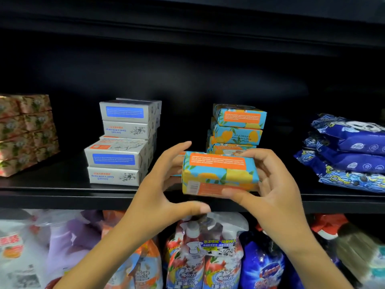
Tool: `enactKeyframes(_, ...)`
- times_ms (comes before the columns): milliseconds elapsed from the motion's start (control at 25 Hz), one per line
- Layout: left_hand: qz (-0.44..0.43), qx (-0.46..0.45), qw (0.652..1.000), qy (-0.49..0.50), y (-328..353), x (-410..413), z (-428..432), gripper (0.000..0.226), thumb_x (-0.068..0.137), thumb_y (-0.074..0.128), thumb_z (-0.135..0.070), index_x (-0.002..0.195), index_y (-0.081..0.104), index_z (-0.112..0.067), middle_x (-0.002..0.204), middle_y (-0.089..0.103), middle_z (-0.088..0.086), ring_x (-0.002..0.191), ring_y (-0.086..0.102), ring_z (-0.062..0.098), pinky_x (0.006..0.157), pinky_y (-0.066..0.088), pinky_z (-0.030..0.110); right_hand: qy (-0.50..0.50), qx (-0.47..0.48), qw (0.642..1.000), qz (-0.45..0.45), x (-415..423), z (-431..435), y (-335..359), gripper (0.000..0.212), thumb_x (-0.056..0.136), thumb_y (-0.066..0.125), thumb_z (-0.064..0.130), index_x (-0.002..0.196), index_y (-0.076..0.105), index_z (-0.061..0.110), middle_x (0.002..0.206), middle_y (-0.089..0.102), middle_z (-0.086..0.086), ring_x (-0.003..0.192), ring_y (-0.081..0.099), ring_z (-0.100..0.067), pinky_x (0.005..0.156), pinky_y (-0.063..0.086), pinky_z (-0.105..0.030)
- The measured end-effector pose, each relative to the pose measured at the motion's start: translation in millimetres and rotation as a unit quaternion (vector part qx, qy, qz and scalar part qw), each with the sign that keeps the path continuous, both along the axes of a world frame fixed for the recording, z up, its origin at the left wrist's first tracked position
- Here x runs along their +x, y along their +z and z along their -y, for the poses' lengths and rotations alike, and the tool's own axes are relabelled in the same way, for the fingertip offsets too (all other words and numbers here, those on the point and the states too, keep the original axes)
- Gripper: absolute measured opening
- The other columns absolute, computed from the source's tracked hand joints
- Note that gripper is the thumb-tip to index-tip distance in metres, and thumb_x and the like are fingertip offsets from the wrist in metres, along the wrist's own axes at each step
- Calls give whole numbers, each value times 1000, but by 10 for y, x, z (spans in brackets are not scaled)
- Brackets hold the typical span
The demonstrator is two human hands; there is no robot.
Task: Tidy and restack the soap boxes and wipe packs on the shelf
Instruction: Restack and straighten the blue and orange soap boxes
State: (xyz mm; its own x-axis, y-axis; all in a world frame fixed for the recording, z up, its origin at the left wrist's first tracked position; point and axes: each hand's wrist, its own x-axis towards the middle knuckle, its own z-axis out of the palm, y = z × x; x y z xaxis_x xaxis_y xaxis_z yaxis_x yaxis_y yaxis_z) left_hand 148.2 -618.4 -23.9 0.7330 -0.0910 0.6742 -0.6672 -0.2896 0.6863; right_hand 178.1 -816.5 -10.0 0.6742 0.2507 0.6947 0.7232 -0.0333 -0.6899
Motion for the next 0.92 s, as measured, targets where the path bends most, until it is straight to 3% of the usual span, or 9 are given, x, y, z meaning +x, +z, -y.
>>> enactKeyframes(160,-78,-86,992,-41,70,-7,1,87,49,83,-45,126,50,-21,117,66,-8,106,64,10,84,49,19,-49,-27,988,143,-7,-67,-47,43,68,74,10,99,51,28,107,58,16,108,57,-9,83,49,-19)
enactKeyframes(320,-74,-83,993,-36,123,2,20,62,52,84,-17,109,60,-14,100,72,-7,90,69,10,72,52,16,-58,-42,978,194,16,-122,-88,47,64,63,-9,97,48,21,107,56,13,113,52,-5,89,46,-19)
enactKeyframes(520,-18,-126,989,72,217,46,-70,61,47,87,-31,101,62,-18,94,72,-8,85,69,6,68,53,16,-160,-71,963,204,53,-18,-175,39,75,69,13,110,53,20,113,54,10,114,50,-5,95,40,-15)
enactKeyframes(640,2,-171,976,135,254,153,-45,60,52,89,-34,103,60,-19,90,72,-11,84,68,1,65,51,13,-206,-158,949,180,93,24,-302,31,79,72,26,106,59,20,107,58,11,104,54,-4,88,43,-16)
enactKeyframes(760,13,-158,971,181,234,237,58,55,56,77,-41,105,55,-27,90,67,-20,87,65,-5,64,49,9,-255,-271,904,212,152,7,-448,33,72,79,25,101,65,18,100,62,9,95,54,-6,79,47,-18)
enactKeyframes(920,26,-130,962,238,189,379,80,60,68,80,-34,118,50,-21,95,59,-22,89,59,-13,62,46,4,-269,-308,876,255,196,0,-534,29,68,81,23,92,67,17,90,61,8,85,52,-8,69,48,-20)
